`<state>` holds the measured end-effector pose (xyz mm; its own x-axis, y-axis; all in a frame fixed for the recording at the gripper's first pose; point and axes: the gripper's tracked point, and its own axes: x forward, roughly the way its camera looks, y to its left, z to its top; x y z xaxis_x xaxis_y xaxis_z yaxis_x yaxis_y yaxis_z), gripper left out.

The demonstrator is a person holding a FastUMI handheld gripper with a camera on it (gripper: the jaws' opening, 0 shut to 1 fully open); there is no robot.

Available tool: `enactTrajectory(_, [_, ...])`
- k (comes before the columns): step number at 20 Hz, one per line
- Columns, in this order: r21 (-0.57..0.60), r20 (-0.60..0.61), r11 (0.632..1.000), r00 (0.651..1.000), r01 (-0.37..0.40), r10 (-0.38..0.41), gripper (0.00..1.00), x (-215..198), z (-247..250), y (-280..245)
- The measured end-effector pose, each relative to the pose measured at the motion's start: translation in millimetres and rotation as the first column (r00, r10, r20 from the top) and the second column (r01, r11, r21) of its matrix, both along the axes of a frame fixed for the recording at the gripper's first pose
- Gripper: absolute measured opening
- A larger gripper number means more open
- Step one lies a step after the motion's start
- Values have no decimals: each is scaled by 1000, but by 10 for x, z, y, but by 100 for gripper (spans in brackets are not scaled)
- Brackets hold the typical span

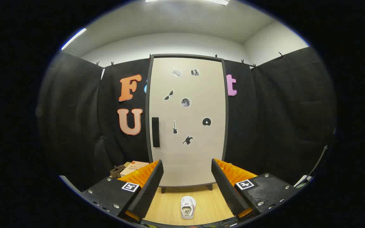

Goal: Open the shoe cabinet door, grab the shoes and put them into the shoe cabinet, then close the shoe cabinet door.

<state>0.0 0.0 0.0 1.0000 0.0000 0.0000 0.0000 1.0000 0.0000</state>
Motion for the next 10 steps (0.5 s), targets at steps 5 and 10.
enactTrajectory(5, [-4,3,1000,1000,5,-5,95,-1,21,-23])
enactTrajectory(10, [2,0,1000,1000,3,-3,95,10,-1,-13])
